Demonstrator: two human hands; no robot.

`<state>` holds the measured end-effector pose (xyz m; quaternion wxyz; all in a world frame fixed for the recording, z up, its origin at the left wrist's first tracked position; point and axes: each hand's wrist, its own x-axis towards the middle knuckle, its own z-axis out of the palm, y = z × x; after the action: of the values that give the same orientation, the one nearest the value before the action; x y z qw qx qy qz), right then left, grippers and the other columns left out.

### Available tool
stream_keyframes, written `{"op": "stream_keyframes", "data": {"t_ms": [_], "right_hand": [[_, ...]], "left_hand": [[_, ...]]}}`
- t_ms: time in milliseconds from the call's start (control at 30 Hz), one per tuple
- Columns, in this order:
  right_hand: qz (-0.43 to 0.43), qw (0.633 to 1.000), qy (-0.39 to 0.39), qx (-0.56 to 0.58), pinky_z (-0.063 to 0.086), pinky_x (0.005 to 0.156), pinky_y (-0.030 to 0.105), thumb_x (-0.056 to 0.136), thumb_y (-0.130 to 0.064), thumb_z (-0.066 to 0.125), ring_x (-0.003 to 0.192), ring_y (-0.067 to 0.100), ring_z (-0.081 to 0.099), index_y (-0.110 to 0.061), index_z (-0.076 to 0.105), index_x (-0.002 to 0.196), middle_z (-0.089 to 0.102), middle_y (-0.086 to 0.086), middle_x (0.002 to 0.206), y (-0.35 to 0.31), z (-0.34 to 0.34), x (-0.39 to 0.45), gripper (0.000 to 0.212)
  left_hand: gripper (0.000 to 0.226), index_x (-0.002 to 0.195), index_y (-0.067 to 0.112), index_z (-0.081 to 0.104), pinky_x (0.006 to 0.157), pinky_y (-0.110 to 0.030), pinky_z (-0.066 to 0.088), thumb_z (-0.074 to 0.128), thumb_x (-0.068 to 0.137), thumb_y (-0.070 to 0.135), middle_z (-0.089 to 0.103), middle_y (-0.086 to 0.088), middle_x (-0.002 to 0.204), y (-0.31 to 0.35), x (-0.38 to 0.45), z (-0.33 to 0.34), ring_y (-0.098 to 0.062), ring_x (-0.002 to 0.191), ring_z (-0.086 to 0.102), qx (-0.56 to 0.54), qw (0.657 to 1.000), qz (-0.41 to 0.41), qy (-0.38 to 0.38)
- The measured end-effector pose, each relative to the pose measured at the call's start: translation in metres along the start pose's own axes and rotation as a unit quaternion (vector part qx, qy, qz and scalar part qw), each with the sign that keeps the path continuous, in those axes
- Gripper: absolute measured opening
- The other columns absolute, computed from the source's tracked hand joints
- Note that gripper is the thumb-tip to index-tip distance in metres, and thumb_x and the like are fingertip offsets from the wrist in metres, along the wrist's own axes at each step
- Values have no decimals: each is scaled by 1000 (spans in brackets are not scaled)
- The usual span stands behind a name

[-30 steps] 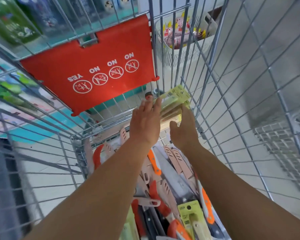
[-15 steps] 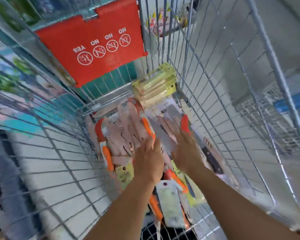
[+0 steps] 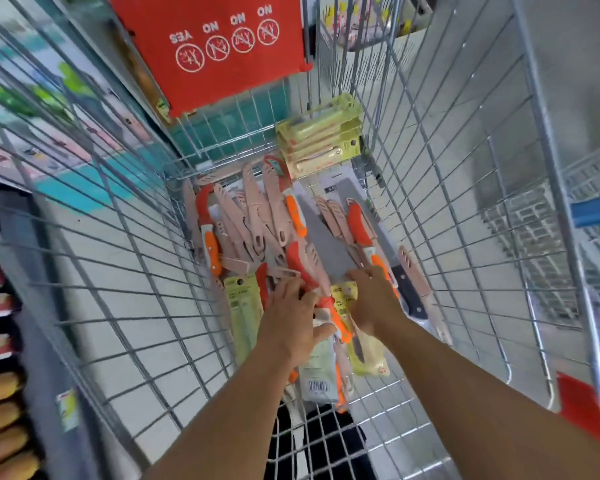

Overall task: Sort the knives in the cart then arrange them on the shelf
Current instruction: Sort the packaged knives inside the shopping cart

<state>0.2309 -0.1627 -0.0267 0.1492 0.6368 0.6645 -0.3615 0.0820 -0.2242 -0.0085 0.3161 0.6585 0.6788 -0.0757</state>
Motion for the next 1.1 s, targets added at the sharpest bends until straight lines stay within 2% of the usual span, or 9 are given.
{"op": "stream_keyframes", "data": {"t_ms": [133,233,367,533,633,733,833,1000,1100], "right_hand": [[16,999,-28,36,42,79,28,87,-9,58,114,30,55,-15,43,134,55,9,128,3,-3,-6,50],[10,999,-28,-22,40,73,27,90,-11,53,109,31,57,-7,57,115,62,12,117,4,-12,-11,26],[-17,1000,-16,14,44,80,31,96,-11,43,108,32,58,-3,56,114,61,13,113,2,-30,-13,23],[-45,985,76,151,34,59,27,95,-16,48,72,22,53,-13,56,81,56,0,72,-6,-54,-13,17],[-58,970,112,206,28,48,22,96,-19,49,54,10,43,-22,43,64,46,-6,59,-16,-66,-16,32],[-72,954,117,267,30,45,17,96,-23,50,50,10,40,-22,54,69,50,-2,58,-33,-62,-16,27],[-71,934,111,333,42,56,31,97,-24,48,56,25,45,-6,68,94,58,14,67,-55,-53,-13,27],[-67,919,94,377,47,63,35,96,-18,48,65,20,56,-15,71,95,67,5,75,-76,-48,-6,22],[-1,885,81,458,50,71,34,98,-21,49,75,22,60,-25,68,82,67,1,79,-83,-53,-3,24]], "left_hand": [[39,131,16,47,103,-33,34,50,94,28,48,-7,130,3,-10,-2,-25,123,39,27,998,-53,-37],[27,115,10,56,89,-34,42,50,94,25,58,-10,117,4,-11,-10,-26,110,51,-56,994,-81,-54],[21,109,9,58,77,-31,41,54,92,21,60,-13,107,7,-14,-37,-29,103,56,-186,977,-70,-81],[18,74,15,46,60,-30,33,52,91,18,49,-3,70,11,-13,-75,-19,65,46,-276,957,-90,14],[15,78,16,44,50,-29,27,49,92,18,44,-1,67,13,-7,-93,-16,59,40,-260,950,-132,111],[7,95,12,46,49,-25,28,46,94,19,47,-1,77,13,1,-99,-16,65,44,-266,932,-171,176],[10,95,13,43,49,-27,28,43,97,24,44,4,75,20,9,-99,-14,64,45,-280,926,-195,161],[34,84,21,59,81,-40,52,55,83,55,63,3,81,17,19,-95,-22,87,65,-463,873,-147,51],[25,98,30,66,90,-32,51,68,75,40,69,10,93,0,18,-95,-9,89,64,-499,863,-80,-16]]}}
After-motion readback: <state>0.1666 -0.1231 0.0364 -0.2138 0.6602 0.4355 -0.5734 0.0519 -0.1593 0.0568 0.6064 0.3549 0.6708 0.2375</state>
